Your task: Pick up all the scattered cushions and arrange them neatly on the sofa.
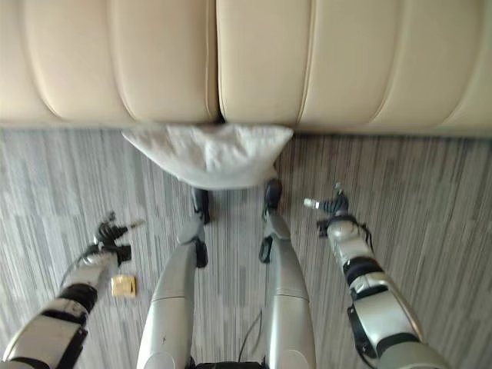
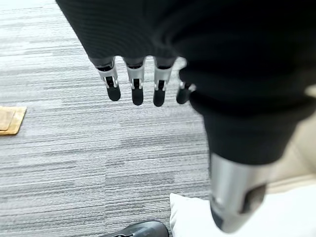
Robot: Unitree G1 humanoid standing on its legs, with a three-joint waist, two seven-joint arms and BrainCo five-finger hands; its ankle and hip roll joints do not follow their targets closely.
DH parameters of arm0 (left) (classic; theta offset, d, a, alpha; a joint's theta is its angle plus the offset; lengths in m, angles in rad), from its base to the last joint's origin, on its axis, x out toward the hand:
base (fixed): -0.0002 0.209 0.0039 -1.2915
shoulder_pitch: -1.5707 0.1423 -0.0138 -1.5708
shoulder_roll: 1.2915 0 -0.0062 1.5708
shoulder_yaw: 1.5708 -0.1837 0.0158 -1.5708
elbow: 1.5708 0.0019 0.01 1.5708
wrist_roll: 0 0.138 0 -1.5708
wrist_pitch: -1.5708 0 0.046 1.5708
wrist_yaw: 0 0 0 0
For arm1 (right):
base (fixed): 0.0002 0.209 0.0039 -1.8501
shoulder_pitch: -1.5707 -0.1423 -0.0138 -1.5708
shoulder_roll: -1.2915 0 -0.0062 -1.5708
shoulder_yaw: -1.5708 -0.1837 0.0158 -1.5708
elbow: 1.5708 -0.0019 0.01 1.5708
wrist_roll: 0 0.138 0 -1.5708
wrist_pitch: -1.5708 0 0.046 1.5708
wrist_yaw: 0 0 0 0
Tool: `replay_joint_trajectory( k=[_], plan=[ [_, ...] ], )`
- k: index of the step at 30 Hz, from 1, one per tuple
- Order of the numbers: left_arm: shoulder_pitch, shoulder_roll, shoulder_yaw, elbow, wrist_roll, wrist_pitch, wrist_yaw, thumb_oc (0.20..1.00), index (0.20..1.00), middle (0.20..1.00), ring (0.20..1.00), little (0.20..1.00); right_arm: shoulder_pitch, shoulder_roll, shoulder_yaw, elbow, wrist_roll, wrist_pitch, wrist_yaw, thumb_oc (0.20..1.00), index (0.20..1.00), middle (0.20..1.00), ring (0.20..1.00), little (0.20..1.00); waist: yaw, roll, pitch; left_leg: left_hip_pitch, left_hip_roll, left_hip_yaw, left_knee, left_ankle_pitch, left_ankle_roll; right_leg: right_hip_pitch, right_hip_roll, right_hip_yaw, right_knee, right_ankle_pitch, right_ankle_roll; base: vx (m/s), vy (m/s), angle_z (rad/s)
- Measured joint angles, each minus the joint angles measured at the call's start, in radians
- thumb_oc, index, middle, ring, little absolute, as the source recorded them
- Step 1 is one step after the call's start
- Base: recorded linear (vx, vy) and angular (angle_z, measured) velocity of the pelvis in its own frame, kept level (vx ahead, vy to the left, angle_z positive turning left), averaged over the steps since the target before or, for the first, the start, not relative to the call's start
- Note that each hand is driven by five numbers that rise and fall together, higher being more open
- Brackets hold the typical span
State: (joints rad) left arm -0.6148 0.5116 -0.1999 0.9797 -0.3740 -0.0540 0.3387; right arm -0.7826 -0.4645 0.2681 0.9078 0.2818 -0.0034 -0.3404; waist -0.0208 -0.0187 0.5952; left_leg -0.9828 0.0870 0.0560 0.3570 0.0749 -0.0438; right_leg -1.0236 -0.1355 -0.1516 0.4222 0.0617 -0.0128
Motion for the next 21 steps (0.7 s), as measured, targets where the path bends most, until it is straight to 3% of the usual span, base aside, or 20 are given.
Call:
replay_joint_trajectory(
  k=[1, 6, 9, 15, 16, 17, 18, 19, 20, 21],
  plan=[
    [-0.077, 0.026, -0.035, -0.044, 0.000, -0.010, 0.022, 1.000, 1.000, 1.000, 1.000, 1.000, -0.049, -0.005, 0.000, -0.069, 0.018, -0.021, -0.024, 1.000, 1.000, 1.000, 1.000, 1.000, 0.000, 0.000, 0.000, -0.084, 0.000, -0.012, 0.041, -0.009, 0.005, -0.090, -0.009, 0.008, 0.054, -0.019, -0.006, 0.03, -0.026, 0.12],
    [-0.228, 0.039, -0.049, -0.167, 0.001, -0.051, 0.059, 1.000, 1.000, 1.000, 1.000, 1.000, -0.170, -0.006, 0.028, -0.198, 0.044, -0.072, -0.078, 1.000, 1.000, 1.000, 1.000, 1.000, -0.013, -0.001, 0.000, -0.230, -0.006, -0.021, 0.149, -0.022, 0.007, -0.232, -0.023, 0.007, 0.169, -0.049, -0.001, 0.02, -0.001, 0.08],
    [-0.314, 0.063, -0.126, -0.232, 0.001, -0.064, 0.100, 1.000, 1.000, 1.000, 1.000, 1.000, -0.235, -0.001, 0.049, -0.261, 0.044, -0.097, -0.111, 1.000, 1.000, 1.000, 1.000, 1.000, -0.018, -0.003, -0.003, -0.327, -0.012, -0.026, 0.194, -0.035, 0.007, -0.334, -0.034, 0.014, 0.225, -0.064, -0.004, 0.03, -0.008, 0.06],
    [-0.392, 0.016, -0.150, -0.306, -0.005, -0.101, 0.181, 1.000, 1.000, 1.000, 1.000, 1.000, -0.302, 0.042, 0.062, -0.276, 0.074, -0.148, -0.151, 1.000, 1.000, 1.000, 1.000, 1.000, -0.018, -0.003, -0.003, -0.501, -0.017, -0.047, 0.325, -0.081, 0.014, -0.501, -0.047, 0.019, 0.338, -0.098, -0.013, 0.05, 0.011, 0.03],
    [-0.393, 0.000, -0.150, -0.312, -0.009, -0.109, 0.188, 1.000, 1.000, 1.000, 1.000, 1.000, -0.302, 0.054, 0.057, -0.276, 0.082, -0.152, -0.152, 0.890, 0.890, 0.890, 0.890, 0.890, -0.016, -0.004, -0.004, -0.511, -0.018, -0.046, 0.337, -0.084, 0.017, -0.509, -0.048, 0.023, 0.345, -0.099, -0.013, 0.04, 0.002, -0.03],
    [-0.393, -0.009, -0.150, -0.331, -0.022, -0.109, 0.196, 1.000, 1.000, 1.000, 1.000, 1.000, -0.302, 0.066, 0.055, -0.280, 0.095, -0.164, -0.150, 0.357, 0.357, 0.357, 0.357, 0.357, -0.017, -0.004, -0.004, -0.517, -0.018, -0.046, 0.344, -0.085, 0.018, -0.513, -0.048, 0.025, 0.347, -0.101, -0.015, 0.03, 0.015, -0.02],
    [-0.390, -0.019, -0.149, -0.350, -0.042, -0.109, 0.201, 1.000, 1.000, 1.000, 1.000, 1.000, -0.297, 0.072, 0.054, -0.282, 0.104, -0.174, -0.149, 0.200, 0.200, 0.200, 0.200, 0.200, -0.016, -0.004, -0.005, -0.518, -0.019, -0.046, 0.346, -0.086, 0.019, -0.513, -0.049, 0.027, 0.347, -0.102, -0.016, 0.00, 0.000, 0.00],
    [-0.394, -0.042, -0.152, -0.352, -0.043, -0.109, 0.202, 1.000, 1.000, 1.000, 1.000, 1.000, -0.296, 0.086, 0.054, -0.283, 0.114, -0.183, -0.147, 0.200, 0.200, 0.200, 0.200, 0.200, -0.018, -0.007, -0.007, -0.517, -0.020, -0.045, 0.348, -0.090, 0.013, -0.512, -0.050, 0.031, 0.345, -0.103, -0.016, 0.00, 0.000, 0.00],
    [-0.391, -0.049, -0.153, -0.352, -0.046, -0.110, 0.203, 0.777, 0.777, 0.777, 0.777, 0.777, -0.289, 0.089, 0.055, -0.283, 0.121, -0.188, -0.142, 0.200, 0.200, 0.200, 0.200, 0.200, -0.018, -0.007, -0.007, -0.515, -0.020, -0.044, 0.348, -0.091, 0.014, -0.508, -0.049, 0.034, 0.339, -0.101, -0.013, 0.00, 0.000, 0.00],
    [-0.386, -0.049, -0.153, -0.351, -0.047, -0.110, 0.203, 0.200, 0.200, 0.200, 0.200, 0.200, -0.283, 0.090, 0.054, -0.280, 0.131, -0.189, -0.137, 0.200, 0.200, 0.200, 0.200, 0.200, -0.020, -0.007, -0.008, -0.514, -0.022, -0.042, 0.348, -0.091, 0.015, -0.505, -0.049, 0.037, 0.335, -0.099, -0.010, 0.01, 0.027, -0.05]
  ],
)
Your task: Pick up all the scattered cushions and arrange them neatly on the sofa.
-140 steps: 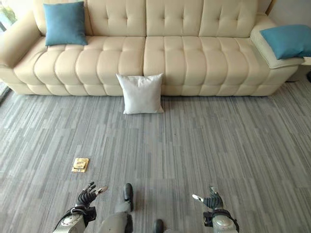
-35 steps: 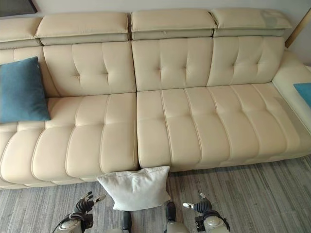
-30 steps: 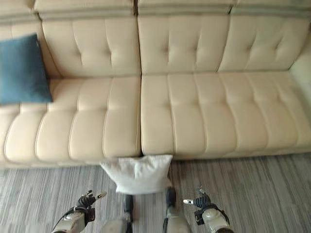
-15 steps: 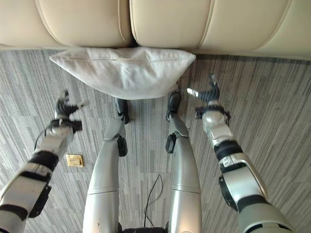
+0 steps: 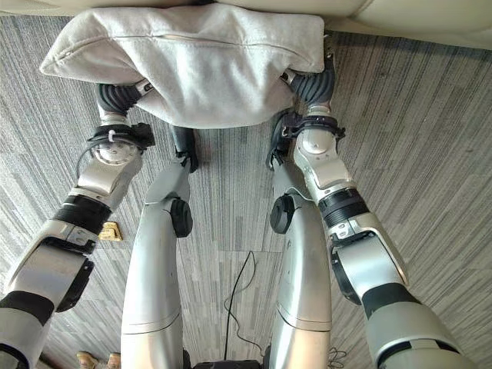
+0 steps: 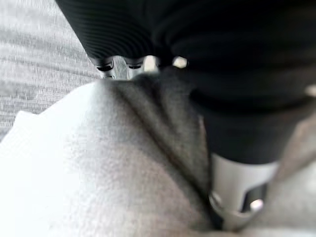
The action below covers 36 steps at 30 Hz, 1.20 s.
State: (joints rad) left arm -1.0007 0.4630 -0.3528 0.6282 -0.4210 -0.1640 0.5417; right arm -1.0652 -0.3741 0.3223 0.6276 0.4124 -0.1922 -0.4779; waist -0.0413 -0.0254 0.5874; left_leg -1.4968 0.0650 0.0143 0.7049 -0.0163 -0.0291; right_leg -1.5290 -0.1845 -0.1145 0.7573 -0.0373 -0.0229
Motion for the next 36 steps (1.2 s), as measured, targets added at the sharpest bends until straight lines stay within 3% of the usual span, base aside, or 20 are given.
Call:
replay_joint_trajectory(
  k=[3, 6, 9, 12, 21, 23, 24, 25, 28, 29, 30, 31, 33, 34, 36],
  plan=[
    [0.008, -0.055, 0.003, 0.013, -0.062, -0.009, -0.001, 0.200, 0.200, 0.200, 0.200, 0.200, 0.014, 0.026, -0.029, 0.021, 0.027, -0.006, 0.013, 0.200, 0.200, 0.200, 0.200, 0.200, 0.001, -0.001, -0.001, 0.027, -0.003, 0.006, -0.016, 0.004, 0.010, 0.034, 0.002, 0.005, -0.037, 0.016, 0.016, 0.01, 0.016, -0.05],
    [0.047, -0.112, 0.002, 0.049, -0.128, 0.004, -0.022, 0.200, 0.200, 0.200, 0.200, 0.200, 0.067, 0.049, -0.031, 0.074, 0.101, -0.009, 0.028, 0.200, 0.200, 0.200, 0.200, 0.200, -0.013, -0.004, -0.009, 0.141, -0.010, 0.028, -0.088, 0.024, 0.036, 0.151, 0.001, 0.013, -0.127, 0.048, 0.041, 0.00, 0.014, -0.06],
    [0.113, -0.121, -0.027, 0.053, -0.151, 0.026, -0.070, 0.200, 0.200, 0.200, 0.200, 0.200, 0.150, 0.067, -0.038, 0.076, 0.155, -0.028, 0.051, 0.200, 0.200, 0.200, 0.200, 0.200, -0.039, -0.020, -0.080, 0.197, -0.016, 0.048, -0.145, 0.037, 0.039, 0.208, 0.002, 0.018, -0.194, 0.084, 0.064, -0.02, 0.021, -0.07],
    [0.184, -0.153, -0.040, 0.035, -0.149, 0.035, -0.100, 0.200, 0.200, 0.200, 0.200, 0.200, 0.250, 0.067, -0.063, 0.067, 0.188, -0.058, 0.079, 0.200, 0.200, 0.200, 0.200, 0.200, -0.049, -0.028, -0.193, 0.185, -0.022, 0.058, -0.169, 0.039, 0.041, 0.189, 0.003, 0.028, -0.213, 0.089, 0.069, -0.02, 0.010, -0.01],
    [0.382, -0.136, -0.015, -0.174, -0.138, 0.046, -0.129, 0.200, 0.200, 0.200, 0.200, 0.200, 0.488, 0.077, -0.097, -0.136, 0.217, -0.062, 0.127, 0.200, 0.200, 0.200, 0.200, 0.200, -0.030, -0.028, -0.192, 0.438, -0.036, 0.059, -0.322, 0.067, 0.022, 0.412, 0.005, 0.024, -0.314, 0.106, 0.056, -0.03, 0.021, 0.00],
    [0.446, -0.138, 0.010, -0.240, -0.122, 0.045, -0.129, 0.200, 0.200, 0.200, 0.200, 0.200, 0.561, 0.082, -0.095, -0.217, 0.214, -0.058, 0.132, 0.200, 0.200, 0.200, 0.200, 0.200, -0.030, -0.028, -0.192, 0.507, -0.033, 0.055, -0.351, 0.059, 0.020, 0.485, 0.006, 0.010, -0.346, 0.086, 0.074, 0.00, 0.083, 0.00],
    [0.462, -0.139, 0.013, -0.250, -0.109, 0.046, -0.130, 0.200, 0.200, 0.200, 0.200, 0.200, 0.592, 0.080, -0.098, -0.254, 0.207, -0.051, 0.132, 0.200, 0.200, 0.200, 0.200, 0.200, -0.029, -0.028, -0.192, 0.552, -0.039, 0.055, -0.377, 0.075, 0.019, 0.527, 0.010, 0.007, -0.368, 0.114, 0.055, 0.04, 0.070, -0.02],
    [0.491, -0.139, 0.025, -0.275, -0.109, 0.046, -0.130, 0.200, 0.200, 0.200, 0.200, 0.200, 0.614, 0.083, -0.098, -0.284, 0.192, -0.046, 0.133, 0.200, 0.200, 0.200, 0.200, 0.200, -0.029, -0.028, -0.192, 0.587, -0.039, 0.055, -0.385, 0.075, 0.020, 0.566, 0.011, 0.006, -0.384, 0.116, 0.056, 0.10, 0.102, -0.06],
    [0.647, -0.139, 0.062, -0.416, -0.107, 0.053, -0.140, 0.200, 0.200, 0.200, 0.200, 0.200, 0.715, 0.079, -0.088, -0.404, 0.150, -0.024, 0.141, 0.200, 0.200, 0.200, 0.200, 0.200, -0.030, -0.027, -0.180, 0.795, -0.039, 0.054, -0.453, 0.067, 0.020, 0.771, 0.008, 0.000, -0.449, 0.110, 0.068, 0.13, 0.074, -0.07],
    [0.695, -0.150, 0.063, -0.437, -0.105, 0.043, -0.150, 0.200, 0.200, 0.200, 0.200, 0.200, 0.765, 0.079, -0.091, -0.428, 0.133, -0.031, 0.153, 0.200, 0.200, 0.200, 0.200, 0.200, -0.026, -0.024, -0.214, 0.847, -0.039, 0.053, -0.472, 0.066, 0.019, 0.826, 0.013, 0.001, -0.474, 0.111, 0.071, 0.19, 0.091, 0.00],
    [0.747, -0.143, 0.060, -0.452, -0.104, 0.033, -0.152, 0.200, 0.200, 0.200, 0.200, 0.200, 0.811, 0.082, -0.091, -0.437, 0.107, -0.038, 0.167, 0.200, 0.200, 0.200, 0.200, 0.200, -0.023, -0.021, -0.251, 0.922, -0.037, 0.050, -0.499, 0.047, 0.013, 0.909, 0.016, -0.005, -0.509, 0.086, 0.095, 0.20, 0.094, 0.03],
    [0.778, -0.150, 0.060, -0.470, -0.102, 0.033, -0.159, 0.200, 0.200, 0.200, 0.200, 0.200, 0.840, 0.085, -0.091, -0.453, 0.096, -0.035, 0.177, 0.200, 0.200, 0.200, 0.200, 0.200, -0.020, -0.022, -0.260, 0.992, -0.035, 0.050, -0.517, 0.048, 0.017, 0.985, 0.018, -0.015, -0.530, 0.091, 0.097, 0.24, 0.101, 0.05],
    [0.827, -0.150, 0.059, -0.470, -0.099, 0.030, -0.173, 0.200, 0.200, 0.200, 0.200, 0.200, 0.902, 0.081, -0.091, -0.456, 0.070, -0.035, 0.201, 0.200, 0.200, 0.200, 0.200, 0.200, -0.013, -0.023, -0.347, 1.071, -0.039, 0.046, -0.565, 0.040, 0.012, 1.068, 0.019, -0.023, -0.582, 0.088, 0.106, 0.35, 0.160, 0.03],
    [0.852, -0.136, 0.059, -0.470, -0.097, 0.034, -0.180, 0.200, 0.200, 0.200, 0.200, 0.200, 0.928, 0.075, -0.096, -0.457, 0.049, -0.015, 0.212, 0.200, 0.200, 0.200, 0.200, 0.200, -0.007, -0.025, -0.348, 1.171, -0.043, 0.049, -0.596, 0.043, 0.018, 1.165, 0.022, -0.025, -0.611, 0.104, 0.099, 0.21, 0.119, -0.03],
    [0.887, -0.139, 0.056, -0.472, -0.068, 0.033, -0.190, 0.200, 0.200, 0.200, 0.200, 0.200, 0.962, 0.076, -0.096, -0.458, 0.035, -0.012, 0.228, 0.200, 0.200, 0.200, 0.200, 0.200, -0.005, -0.023, -0.376, 1.252, -0.049, 0.052, -0.628, 0.035, 0.024, 1.229, 0.020, -0.025, -0.616, 0.101, 0.104, 0.15, 0.125, -0.10]
  ],
)
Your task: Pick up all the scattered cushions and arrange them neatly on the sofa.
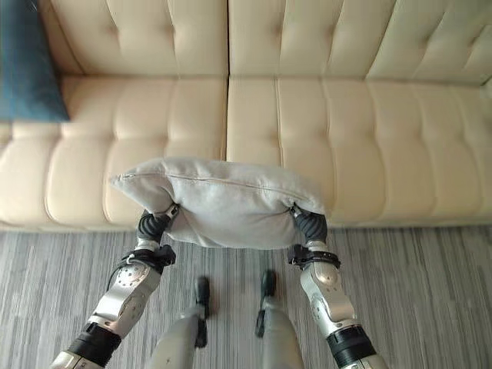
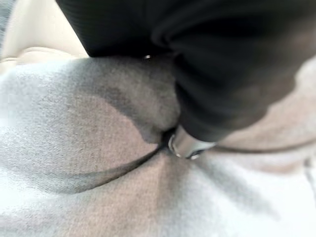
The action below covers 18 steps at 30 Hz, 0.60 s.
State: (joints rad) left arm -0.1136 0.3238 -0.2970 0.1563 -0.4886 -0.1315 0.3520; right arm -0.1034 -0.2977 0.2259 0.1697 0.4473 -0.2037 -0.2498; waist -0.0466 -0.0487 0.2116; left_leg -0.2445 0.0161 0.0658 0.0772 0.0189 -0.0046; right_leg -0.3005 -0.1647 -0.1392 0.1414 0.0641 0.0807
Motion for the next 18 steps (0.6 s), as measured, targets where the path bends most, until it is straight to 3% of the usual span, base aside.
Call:
replay_joint_trajectory(
  k=[4, 6, 8, 9, 10, 12, 14, 16, 18],
  plan=[
    [0.018, 0.015, 0.014, 0.000, 0.009, 0.007, -0.001, 0.200, 0.200, 0.200, 0.200, 0.200, 0.014, 0.009, 0.000, -0.001, -0.018, 0.031, 0.011, 0.200, 0.200, 0.200, 0.200, 0.200, -0.005, 0.006, -0.029, 0.060, -0.001, 0.017, -0.017, -0.008, 0.015, -0.005, -0.006, 0.009, 0.087, 0.011, 0.017, 0.13, 0.063, -0.17],
    [0.054, 0.003, 0.021, 0.000, 0.022, 0.007, -0.001, 0.200, 0.200, 0.200, 0.200, 0.200, 0.031, 0.022, 0.013, -0.002, -0.027, 0.038, 0.019, 0.200, 0.200, 0.200, 0.200, 0.200, -0.003, 0.008, -0.032, 0.136, 0.011, 0.032, -0.066, -0.027, 0.024, -0.018, 0.002, 0.007, 0.152, -0.011, 0.069, 0.23, -0.045, -0.38],
    [0.060, 0.004, 0.025, 0.000, 0.036, 0.007, -0.001, 0.200, 0.200, 0.200, 0.200, 0.200, 0.029, 0.028, 0.020, -0.003, -0.035, 0.037, 0.020, 0.200, 0.200, 0.200, 0.200, 0.200, -0.015, 0.002, -0.036, 0.145, 0.012, 0.035, -0.091, -0.021, 0.024, -0.042, 0.008, -0.001, 0.149, -0.018, 0.074, 0.23, -0.110, -0.09],
    [0.064, 0.001, 0.031, 0.001, 0.037, 0.009, 0.001, 0.200, 0.200, 0.200, 0.200, 0.200, 0.022, 0.026, 0.026, -0.005, -0.035, 0.039, 0.020, 0.200, 0.200, 0.200, 0.200, 0.200, -0.005, 0.000, -0.036, 0.144, 0.022, 0.036, -0.100, -0.022, 0.025, -0.071, 0.018, -0.042, 0.129, -0.044, 0.075, 0.20, -0.092, -0.17],
    [0.064, 0.000, 0.031, 0.001, 0.037, 0.011, 0.002, 0.200, 0.200, 0.200, 0.200, 0.200, 0.022, 0.025, 0.027, -0.006, -0.035, 0.039, 0.020, 0.200, 0.200, 0.200, 0.200, 0.200, -0.005, 0.008, -0.032, 0.140, 0.031, 0.031, -0.104, -0.022, 0.025, -0.064, 0.031, -0.087, 0.030, -0.044, 0.073, 0.30, -0.144, -0.14],
    [0.065, -0.004, 0.033, 0.014, 0.038, 0.021, 0.002, 0.200, 0.200, 0.200, 0.200, 0.200, 0.022, 0.024, 0.034, -0.006, -0.037, 0.044, 0.020, 0.200, 0.200, 0.200, 0.200, 0.200, -0.004, 0.011, -0.028, 0.147, 0.040, 0.021, -0.101, -0.027, 0.017, -0.087, 0.035, -0.106, -0.055, -0.025, 0.073, 0.34, -0.185, 0.17],
    [0.078, -0.017, 0.028, 0.014, 0.038, 0.026, 0.001, 0.200, 0.200, 0.200, 0.200, 0.200, 0.040, 0.018, 0.031, -0.008, -0.046, 0.053, 0.018, 0.200, 0.200, 0.200, 0.200, 0.200, -0.018, 0.008, -0.025, 0.200, 0.042, -0.011, -0.112, -0.043, -0.021, -0.013, 0.036, -0.109, -0.125, 0.022, 0.034, 0.26, -0.170, 0.52],
    [0.109, -0.051, 0.035, 0.009, 0.038, 0.027, 0.001, 0.200, 0.200, 0.200, 0.200, 0.200, 0.048, -0.022, 0.038, -0.015, -0.063, 0.061, 0.020, 0.200, 0.200, 0.200, 0.200, 0.200, -0.017, 0.046, -0.030, 0.245, 0.093, -0.022, -0.113, -0.062, -0.052, 0.013, 0.076, -0.134, -0.084, 0.054, -0.019, 0.20, -0.146, 0.33],
    [0.116, -0.063, 0.035, -0.003, 0.038, 0.027, -0.003, 0.200, 0.200, 0.200, 0.200, 0.200, 0.039, -0.056, 0.037, -0.023, -0.077, 0.060, 0.022, 0.200, 0.200, 0.200, 0.200, 0.200, -0.012, 0.060, -0.030, 0.225, 0.135, -0.025, -0.049, -0.058, -0.061, 0.024, 0.123, -0.141, -0.079, 0.020, -0.070, 0.18, -0.150, 0.06]
  ],
)
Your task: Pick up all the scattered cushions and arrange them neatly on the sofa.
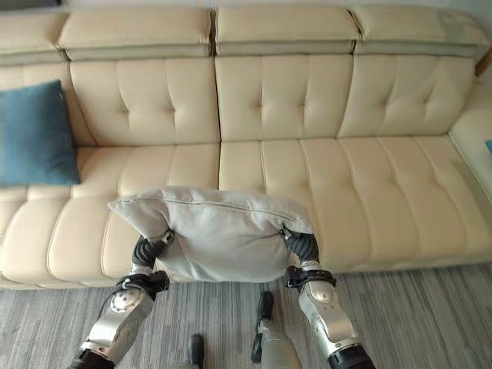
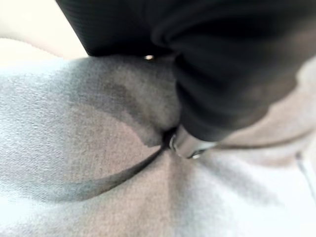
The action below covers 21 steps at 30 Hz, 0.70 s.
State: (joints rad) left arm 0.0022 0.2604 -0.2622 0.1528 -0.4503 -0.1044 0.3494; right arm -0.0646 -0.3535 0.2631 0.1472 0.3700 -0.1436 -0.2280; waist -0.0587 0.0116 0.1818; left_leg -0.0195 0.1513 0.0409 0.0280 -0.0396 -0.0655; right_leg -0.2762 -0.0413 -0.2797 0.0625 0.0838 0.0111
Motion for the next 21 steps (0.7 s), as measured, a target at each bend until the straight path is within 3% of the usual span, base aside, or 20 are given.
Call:
replay_joint_trajectory(
  k=[3, 5, 10, 12, 16, 17, 18, 19, 21],
  plan=[
    [-0.004, -0.012, -0.005, 0.003, 0.000, 0.003, -0.011, 0.200, 0.200, 0.200, 0.200, 0.200, -0.006, -0.014, -0.009, 0.000, 0.000, -0.001, -0.001, 0.200, 0.200, 0.200, 0.200, 0.200, 0.012, -0.014, 0.005, -0.075, 0.014, -0.011, 0.198, 0.007, -0.008, 0.037, 0.019, -0.001, -0.005, -0.018, -0.031, 0.12, -0.071, -0.05],
    [-0.006, -0.023, -0.007, 0.003, 0.000, 0.004, -0.012, 0.200, 0.200, 0.200, 0.200, 0.200, -0.009, -0.022, -0.012, -0.007, 0.000, -0.002, -0.003, 0.200, 0.200, 0.200, 0.200, 0.200, 0.010, -0.021, 0.007, -0.124, 0.003, -0.017, 0.281, -0.005, -0.048, 0.064, 0.016, -0.001, -0.021, 0.001, -0.059, 0.17, -0.022, -0.07],
    [-0.012, -0.018, -0.002, 0.003, 0.000, 0.004, -0.026, 0.200, 0.200, 0.200, 0.200, 0.200, -0.008, -0.019, -0.017, -0.008, -0.001, -0.001, -0.004, 0.200, 0.200, 0.200, 0.200, 0.200, 0.011, -0.042, 0.019, -0.164, -0.028, 0.024, 0.081, 0.004, -0.051, 0.168, 0.024, 0.001, -0.119, -0.010, -0.051, 0.19, 0.041, 0.05],
    [-0.008, -0.010, 0.002, 0.003, 0.000, 0.005, -0.026, 0.200, 0.200, 0.200, 0.200, 0.200, -0.007, -0.013, -0.013, -0.008, -0.001, -0.001, -0.004, 0.200, 0.200, 0.200, 0.200, 0.200, 0.021, -0.040, 0.020, -0.197, -0.013, 0.023, -0.028, 0.054, -0.063, 0.208, 0.038, 0.005, -0.140, -0.011, -0.050, 0.18, 0.099, -0.14],
    [-0.015, -0.007, 0.013, 0.002, 0.013, 0.007, -0.033, 0.200, 0.200, 0.200, 0.200, 0.200, -0.008, 0.000, -0.018, -0.008, -0.008, 0.000, -0.006, 0.200, 0.200, 0.200, 0.200, 0.200, 0.021, -0.038, 0.021, -0.200, -0.012, 0.032, -0.036, 0.082, -0.061, 0.235, 0.035, 0.035, -0.143, -0.027, -0.052, 0.21, 0.169, -0.10],
    [-0.010, -0.007, 0.018, 0.001, 0.022, 0.008, -0.035, 0.200, 0.200, 0.200, 0.200, 0.200, -0.012, -0.001, -0.028, -0.008, -0.013, 0.005, -0.006, 0.200, 0.200, 0.200, 0.200, 0.200, 0.030, -0.034, 0.025, -0.166, -0.013, 0.050, -0.066, 0.108, -0.036, 0.243, 0.035, 0.043, -0.140, -0.026, -0.054, 0.13, 0.131, -0.43],
    [-0.003, -0.009, 0.020, 0.000, 0.033, 0.009, -0.036, 0.200, 0.200, 0.200, 0.200, 0.200, -0.010, 0.000, -0.029, -0.011, -0.028, 0.007, -0.001, 0.200, 0.200, 0.200, 0.200, 0.200, 0.038, -0.014, 0.032, -0.107, -0.009, 0.051, -0.111, 0.180, -0.008, 0.259, 0.043, 0.063, -0.138, -0.026, -0.050, 0.20, 0.209, -0.51],
    [-0.004, -0.012, 0.019, -0.002, 0.038, 0.013, -0.036, 0.200, 0.200, 0.200, 0.200, 0.200, -0.005, -0.001, -0.031, -0.018, -0.038, 0.010, -0.001, 0.200, 0.200, 0.200, 0.200, 0.200, 0.036, 0.009, 0.042, -0.078, -0.007, 0.062, -0.110, 0.204, -0.018, 0.283, 0.049, 0.064, -0.140, -0.031, -0.036, 0.19, 0.201, -0.21],
    [-0.012, -0.006, 0.022, -0.007, 0.039, 0.018, -0.037, 0.200, 0.200, 0.200, 0.200, 0.200, 0.007, 0.015, -0.041, -0.027, -0.038, 0.023, -0.004, 0.200, 0.200, 0.200, 0.200, 0.200, 0.024, 0.002, 0.043, -0.063, -0.050, 0.058, -0.110, 0.189, -0.009, 0.297, 0.005, 0.065, -0.139, -0.022, -0.006, 0.17, 0.207, 0.09]
  ],
)
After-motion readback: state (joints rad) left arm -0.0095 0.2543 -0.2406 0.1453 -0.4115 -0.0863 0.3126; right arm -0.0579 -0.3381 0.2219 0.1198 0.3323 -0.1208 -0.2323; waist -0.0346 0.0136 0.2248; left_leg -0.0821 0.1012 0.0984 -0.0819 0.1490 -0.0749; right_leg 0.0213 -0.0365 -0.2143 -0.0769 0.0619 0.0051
